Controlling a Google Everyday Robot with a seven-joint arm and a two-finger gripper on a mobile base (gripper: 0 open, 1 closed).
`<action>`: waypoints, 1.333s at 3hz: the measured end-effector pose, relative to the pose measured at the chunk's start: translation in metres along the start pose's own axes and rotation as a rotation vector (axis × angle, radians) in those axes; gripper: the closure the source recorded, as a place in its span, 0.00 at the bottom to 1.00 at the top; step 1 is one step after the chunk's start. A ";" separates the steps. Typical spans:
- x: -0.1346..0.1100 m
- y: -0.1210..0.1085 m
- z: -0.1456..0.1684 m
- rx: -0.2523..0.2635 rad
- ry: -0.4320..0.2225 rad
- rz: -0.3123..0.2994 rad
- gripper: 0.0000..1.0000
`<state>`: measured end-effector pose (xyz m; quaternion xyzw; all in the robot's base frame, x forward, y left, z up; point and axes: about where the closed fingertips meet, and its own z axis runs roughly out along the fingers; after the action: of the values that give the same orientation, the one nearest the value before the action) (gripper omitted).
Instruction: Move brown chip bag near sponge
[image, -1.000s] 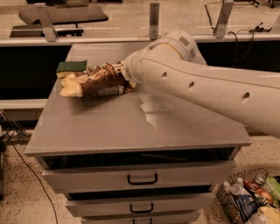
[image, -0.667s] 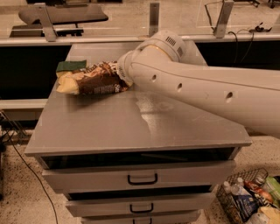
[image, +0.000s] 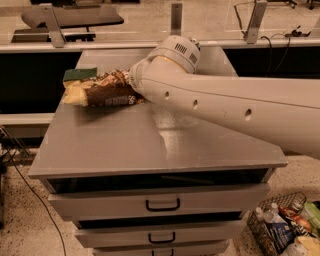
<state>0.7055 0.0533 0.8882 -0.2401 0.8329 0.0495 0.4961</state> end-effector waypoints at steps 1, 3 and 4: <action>0.008 0.001 -0.005 -0.009 0.003 0.000 0.59; 0.018 -0.001 -0.025 -0.043 -0.012 -0.033 0.13; 0.019 0.003 -0.035 -0.086 -0.030 -0.055 0.00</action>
Offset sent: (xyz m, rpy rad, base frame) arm -0.0272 -0.0272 -0.0043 -0.0085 -0.0025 0.0452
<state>0.6685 0.0381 0.8887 -0.2832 0.8156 0.0751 0.4990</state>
